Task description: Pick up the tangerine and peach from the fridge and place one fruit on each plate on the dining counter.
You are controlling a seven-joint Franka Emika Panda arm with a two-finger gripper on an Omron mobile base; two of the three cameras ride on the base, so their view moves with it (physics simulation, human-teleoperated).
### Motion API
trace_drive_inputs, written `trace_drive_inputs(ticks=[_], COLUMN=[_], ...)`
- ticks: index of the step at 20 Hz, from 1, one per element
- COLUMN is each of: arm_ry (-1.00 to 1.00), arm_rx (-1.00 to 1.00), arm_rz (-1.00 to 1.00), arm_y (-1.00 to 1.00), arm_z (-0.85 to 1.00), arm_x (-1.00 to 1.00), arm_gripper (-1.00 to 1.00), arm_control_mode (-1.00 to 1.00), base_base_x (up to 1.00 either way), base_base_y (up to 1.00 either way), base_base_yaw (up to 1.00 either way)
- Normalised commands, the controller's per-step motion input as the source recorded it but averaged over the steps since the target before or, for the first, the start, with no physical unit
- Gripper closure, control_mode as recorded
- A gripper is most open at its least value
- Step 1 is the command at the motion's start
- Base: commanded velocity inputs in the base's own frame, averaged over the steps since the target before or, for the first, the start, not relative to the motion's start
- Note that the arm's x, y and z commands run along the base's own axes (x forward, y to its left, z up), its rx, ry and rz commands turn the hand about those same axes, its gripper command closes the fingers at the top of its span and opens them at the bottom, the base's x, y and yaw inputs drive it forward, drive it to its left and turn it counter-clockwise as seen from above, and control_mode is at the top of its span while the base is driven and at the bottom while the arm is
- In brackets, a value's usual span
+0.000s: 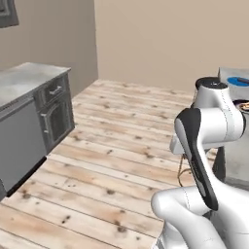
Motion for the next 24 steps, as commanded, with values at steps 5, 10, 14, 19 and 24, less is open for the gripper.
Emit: trace_drive_inputs(ticks=[5,10,14,19,24], arm_ry=[0.00,0.00,0.00,0.00,0.00], arm_rx=[0.00,0.00,0.00,0.00,0.00], arm_rz=[0.00,0.00,0.00,0.00,0.00], arm_y=[0.00,0.00,0.00,0.00,0.00], arm_z=[0.00,0.00,0.00,0.00,0.00], arm_x=[0.00,0.00,0.00,0.00,0.00], arm_gripper=[1.00,1.00,1.00,1.00,1.00], arm_control_mode=[1.00,1.00,1.00,1.00,1.00], base_base_x=[0.87,0.85,0.61,0.36,0.19], base_base_y=[0.81,0.76,0.43,0.37,0.52], base_base_yaw=[-0.61,-0.63,-0.69,-0.78,-0.75])
